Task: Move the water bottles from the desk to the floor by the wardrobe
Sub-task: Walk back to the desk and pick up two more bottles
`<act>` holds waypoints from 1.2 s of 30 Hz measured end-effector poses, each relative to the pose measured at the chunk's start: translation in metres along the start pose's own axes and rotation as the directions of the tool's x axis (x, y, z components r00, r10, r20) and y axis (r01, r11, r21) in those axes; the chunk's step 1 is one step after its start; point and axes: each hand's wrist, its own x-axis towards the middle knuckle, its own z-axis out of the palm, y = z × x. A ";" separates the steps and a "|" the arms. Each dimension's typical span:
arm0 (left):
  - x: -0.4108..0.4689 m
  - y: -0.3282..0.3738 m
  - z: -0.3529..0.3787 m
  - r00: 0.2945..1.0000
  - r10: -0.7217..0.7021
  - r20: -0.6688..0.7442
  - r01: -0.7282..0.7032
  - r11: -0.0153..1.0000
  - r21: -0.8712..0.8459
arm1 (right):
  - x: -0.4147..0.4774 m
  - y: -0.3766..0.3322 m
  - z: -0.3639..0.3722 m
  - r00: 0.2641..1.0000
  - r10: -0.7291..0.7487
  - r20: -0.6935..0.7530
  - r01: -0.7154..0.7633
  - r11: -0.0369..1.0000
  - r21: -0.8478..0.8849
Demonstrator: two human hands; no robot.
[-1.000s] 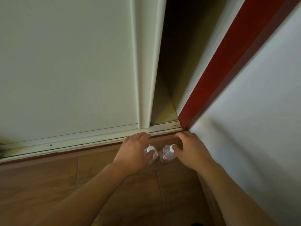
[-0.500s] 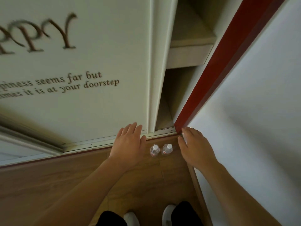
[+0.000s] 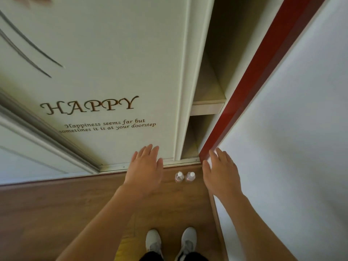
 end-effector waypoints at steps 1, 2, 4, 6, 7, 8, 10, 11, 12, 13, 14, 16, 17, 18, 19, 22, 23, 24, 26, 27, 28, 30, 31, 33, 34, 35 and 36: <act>-0.007 0.004 -0.007 1.000 -0.012 -0.007 0.012 1.000 -0.019 | -0.007 -0.001 -0.008 1.000 0.002 -0.007 -0.002 1.000 0.009; -0.014 0.007 -0.013 1.000 -0.025 -0.015 0.025 0.999 -0.035 | -0.013 -0.001 -0.015 1.000 0.003 -0.012 -0.003 1.000 0.019; -0.028 0.013 -0.023 0.998 -0.054 -0.030 0.052 0.997 -0.065 | -0.026 -0.002 -0.027 1.000 -0.003 -0.012 0.003 0.999 0.035; -0.039 0.016 -0.031 0.996 -0.071 -0.044 0.068 0.994 -0.082 | -0.038 -0.002 -0.035 1.000 -0.023 -0.010 0.024 0.999 0.037; -0.044 0.017 -0.035 0.996 -0.074 -0.050 0.069 0.994 -0.088 | -0.044 -0.003 -0.038 0.999 -0.033 -0.015 0.034 0.999 0.028; -0.049 0.017 -0.038 0.996 -0.073 -0.056 0.067 0.993 -0.093 | -0.049 -0.004 -0.040 0.999 -0.040 -0.023 0.041 0.999 0.015; -0.057 0.015 -0.046 0.996 -0.059 -0.066 0.052 0.994 -0.101 | -0.061 -0.007 -0.044 0.998 -0.035 -0.045 0.034 0.999 -0.018; -0.061 0.014 -0.049 0.996 -0.047 -0.070 0.040 0.994 -0.102 | -0.067 -0.009 -0.046 0.998 -0.018 -0.054 0.017 1.000 -0.027; -0.064 0.011 -0.052 0.997 -0.032 -0.073 0.024 0.995 -0.102 | -0.075 -0.012 -0.047 0.998 0.005 -0.063 -0.007 1.000 -0.030; -0.068 0.009 -0.055 0.997 -0.014 -0.074 0.006 0.995 -0.101 | -0.083 -0.016 -0.049 0.997 0.029 -0.070 -0.031 0.999 -0.032; -0.072 0.006 -0.058 0.997 0.009 -0.075 -0.016 0.995 -0.099 | -0.091 -0.020 -0.050 0.996 0.051 -0.075 -0.053 0.998 -0.037; -0.079 -0.001 -0.064 0.995 0.066 -0.069 -0.072 0.994 -0.088 | -0.108 -0.031 -0.052 0.992 0.096 -0.082 -0.100 0.994 -0.048; -0.083 -0.005 -0.067 0.993 0.096 -0.062 -0.101 0.992 -0.080 | -0.118 -0.036 -0.052 0.988 0.124 -0.087 -0.128 0.991 -0.047; -0.088 -0.009 -0.070 0.991 0.125 -0.055 -0.129 0.989 -0.072 | -0.128 -0.042 -0.053 0.984 0.152 -0.094 -0.156 0.987 -0.040; -0.092 -0.014 -0.073 0.987 0.153 -0.048 -0.156 0.986 -0.066 | -0.139 -0.048 -0.053 0.979 0.181 -0.098 -0.185 0.982 -0.030; -0.108 -0.024 -0.081 0.976 0.218 -0.024 -0.219 0.974 -0.055 | -0.172 -0.063 -0.052 0.961 0.257 -0.105 -0.260 0.966 -0.009; -0.113 -0.025 -0.083 0.973 0.231 -0.013 -0.231 0.971 -0.055 | -0.184 -0.068 -0.052 0.952 0.288 -0.104 -0.289 0.957 0.005; -0.119 -0.026 -0.084 0.969 0.247 -0.001 -0.246 0.968 -0.057 | -0.196 -0.071 -0.051 0.942 0.320 -0.107 -0.319 0.947 0.025; -0.131 -0.023 -0.086 0.958 0.287 0.024 -0.286 0.957 -0.058 | -0.221 -0.075 -0.051 0.920 0.372 -0.122 -0.366 0.928 0.070; -0.138 -0.020 -0.086 0.949 0.313 0.034 -0.311 0.949 -0.055 | -0.235 -0.075 -0.050 0.909 0.395 -0.136 -0.385 0.918 0.089; -0.145 -0.016 -0.085 0.940 0.339 0.036 -0.338 0.940 -0.047 | -0.250 -0.074 -0.049 0.897 0.415 -0.152 -0.402 0.909 0.107; -0.160 -0.007 -0.082 0.918 0.397 0.028 -0.396 0.918 -0.022 | -0.280 -0.070 -0.049 0.874 0.446 -0.194 -0.426 0.895 0.135; -0.168 -0.001 -0.081 0.904 0.428 0.026 -0.427 0.904 -0.016 | -0.295 -0.068 -0.049 0.862 0.460 -0.214 -0.437 0.887 0.146; -0.186 0.013 -0.076 0.867 0.497 0.031 -0.496 0.868 -0.015 | -0.325 -0.060 -0.047 0.830 0.506 -0.234 -0.476 0.862 0.174; -0.193 0.019 -0.073 0.856 0.515 0.035 -0.515 0.857 -0.018 | -0.336 -0.056 -0.047 0.819 0.524 -0.231 -0.492 0.851 0.186; -0.199 0.024 -0.070 0.851 0.524 0.041 -0.524 0.852 -0.024 | -0.348 -0.053 -0.045 0.807 0.544 -0.230 -0.507 0.838 0.202; -0.210 0.033 -0.065 0.837 0.545 0.055 -0.545 0.838 -0.020 | -0.365 -0.048 -0.043 0.787 0.572 -0.232 -0.530 0.819 0.221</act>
